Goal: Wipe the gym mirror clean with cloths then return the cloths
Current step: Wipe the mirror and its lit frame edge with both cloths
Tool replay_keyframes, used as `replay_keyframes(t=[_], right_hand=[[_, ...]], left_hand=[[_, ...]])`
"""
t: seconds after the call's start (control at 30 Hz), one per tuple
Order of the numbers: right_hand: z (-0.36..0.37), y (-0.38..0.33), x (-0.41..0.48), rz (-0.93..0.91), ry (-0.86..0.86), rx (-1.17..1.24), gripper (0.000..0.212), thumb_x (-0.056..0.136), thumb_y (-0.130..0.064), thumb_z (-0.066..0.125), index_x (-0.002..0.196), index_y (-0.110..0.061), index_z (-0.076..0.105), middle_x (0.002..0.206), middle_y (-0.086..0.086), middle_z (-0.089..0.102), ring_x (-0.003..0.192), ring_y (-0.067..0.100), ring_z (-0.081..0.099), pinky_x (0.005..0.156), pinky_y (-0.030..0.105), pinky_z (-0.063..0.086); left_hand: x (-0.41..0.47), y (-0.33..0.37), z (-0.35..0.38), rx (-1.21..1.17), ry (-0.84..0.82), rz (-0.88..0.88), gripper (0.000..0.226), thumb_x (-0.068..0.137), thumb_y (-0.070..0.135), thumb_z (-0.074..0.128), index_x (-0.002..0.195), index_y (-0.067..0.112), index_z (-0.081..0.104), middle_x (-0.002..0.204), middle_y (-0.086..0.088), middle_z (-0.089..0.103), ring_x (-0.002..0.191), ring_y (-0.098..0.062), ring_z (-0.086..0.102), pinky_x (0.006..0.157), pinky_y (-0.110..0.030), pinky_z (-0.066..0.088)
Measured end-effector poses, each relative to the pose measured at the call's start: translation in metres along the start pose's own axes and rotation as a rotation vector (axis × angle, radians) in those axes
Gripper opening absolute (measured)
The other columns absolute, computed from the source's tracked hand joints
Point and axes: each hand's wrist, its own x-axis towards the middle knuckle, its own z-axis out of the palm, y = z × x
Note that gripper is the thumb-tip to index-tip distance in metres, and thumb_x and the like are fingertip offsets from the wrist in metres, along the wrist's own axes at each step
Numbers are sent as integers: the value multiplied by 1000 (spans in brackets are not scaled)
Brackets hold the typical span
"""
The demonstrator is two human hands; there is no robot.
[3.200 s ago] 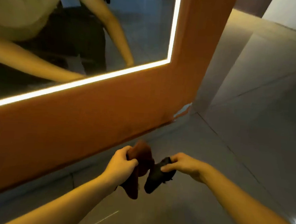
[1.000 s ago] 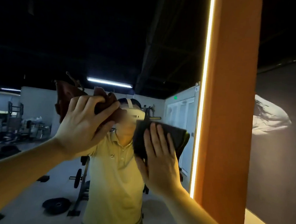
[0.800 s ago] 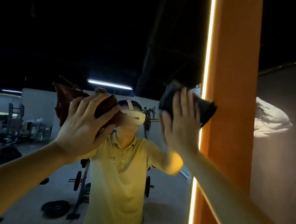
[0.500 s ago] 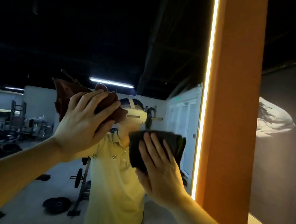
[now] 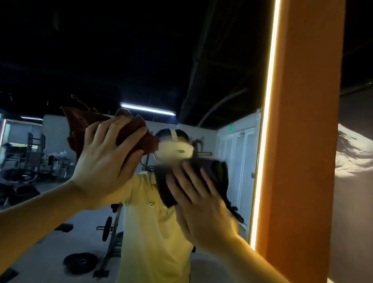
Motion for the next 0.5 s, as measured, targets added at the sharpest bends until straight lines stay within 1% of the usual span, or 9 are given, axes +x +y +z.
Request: replay_keyframes(t=[0.03,0.07,0.1,0.13,0.2,0.3,0.37,0.4,0.5], right_hand=[[-2,8,-18,-67,-34,-13,60,110,-36,33,166,-19,21,174,9,15,161,28,10,120,54,36],[-7,25,-23,-53,-41,-5,59,110,-35,34,165,-20,23,173,8,19,161,28,13,114,53,43],[-14,45,-14,39,-24,7,59,109,-35,35,164,-19,24,172,8,21,160,28,15,110,54,47],[-20,65,6,171,15,10,60,107,-36,35,164,-17,24,172,8,20,161,28,14,112,56,45],[-36,104,64,418,102,-13,62,106,-36,31,164,-14,26,173,10,18,161,30,12,124,57,27],[-44,116,134,620,181,4,65,104,-37,19,165,-17,24,173,10,17,161,29,11,129,51,11],[-31,87,139,581,186,20,62,106,-36,20,166,-18,21,174,9,13,162,27,6,130,51,9],[-21,65,125,505,180,17,61,107,-36,23,166,-19,20,174,9,12,162,27,3,130,52,9],[3,-1,32,96,72,45,61,108,-35,35,166,-21,23,175,8,10,162,28,4,128,54,15]], left_hand=[[0,0,0,0,-3,-3,52,107,43,38,147,15,55,149,-19,45,137,-40,41,115,-53,24],[0,1,0,3,-10,1,52,107,43,38,148,16,55,149,-19,45,137,-40,40,115,-53,23],[-1,1,1,9,-15,9,52,107,44,38,148,16,55,149,-19,46,137,-40,40,114,-53,23],[-2,1,2,16,-19,21,53,108,44,37,149,16,55,149,-19,45,138,-40,40,114,-52,23],[-4,0,6,25,-8,43,52,108,45,39,149,17,54,149,-19,45,138,-40,39,115,-51,21],[-3,-3,9,26,11,60,51,107,44,39,148,17,53,149,-19,45,137,-40,40,117,-49,18],[-2,-3,8,23,25,38,50,108,42,38,148,15,53,148,-18,45,136,-40,41,115,-49,21],[-2,-2,8,20,34,12,50,108,41,38,147,14,54,148,-18,46,135,-39,42,113,-50,23],[-2,0,3,16,41,-72,50,107,38,41,147,12,55,148,-19,46,134,-40,42,111,-54,27]])
